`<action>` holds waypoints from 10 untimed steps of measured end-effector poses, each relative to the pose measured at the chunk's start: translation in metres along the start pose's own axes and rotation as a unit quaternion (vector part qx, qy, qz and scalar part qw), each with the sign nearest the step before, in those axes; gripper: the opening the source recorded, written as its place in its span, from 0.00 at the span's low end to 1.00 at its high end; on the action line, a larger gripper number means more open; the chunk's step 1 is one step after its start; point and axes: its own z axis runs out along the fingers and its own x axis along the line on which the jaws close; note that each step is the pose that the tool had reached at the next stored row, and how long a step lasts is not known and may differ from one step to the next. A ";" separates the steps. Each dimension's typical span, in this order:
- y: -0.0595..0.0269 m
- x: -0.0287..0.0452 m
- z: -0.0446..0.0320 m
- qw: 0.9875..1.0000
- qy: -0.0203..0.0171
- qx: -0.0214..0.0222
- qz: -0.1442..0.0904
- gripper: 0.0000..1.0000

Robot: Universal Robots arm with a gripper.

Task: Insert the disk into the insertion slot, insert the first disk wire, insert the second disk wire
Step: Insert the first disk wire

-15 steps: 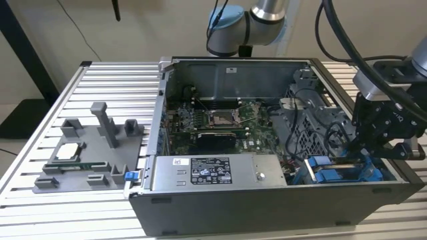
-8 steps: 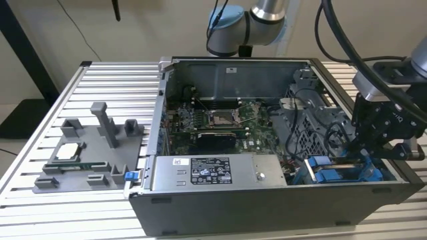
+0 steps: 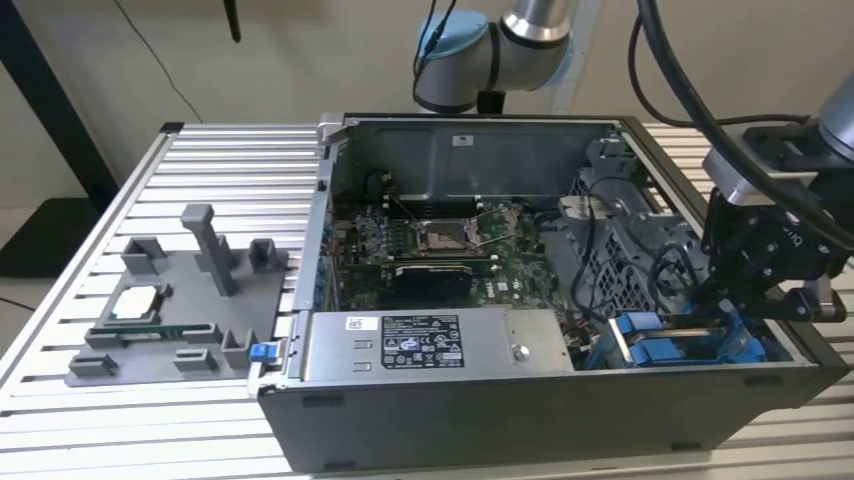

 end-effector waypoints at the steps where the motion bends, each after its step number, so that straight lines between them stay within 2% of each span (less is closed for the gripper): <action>1: 0.0000 -0.0001 0.0003 1.000 0.000 0.000 0.000 0.00; 10: -0.0002 -0.0007 0.0046 1.000 0.000 0.003 0.000 0.00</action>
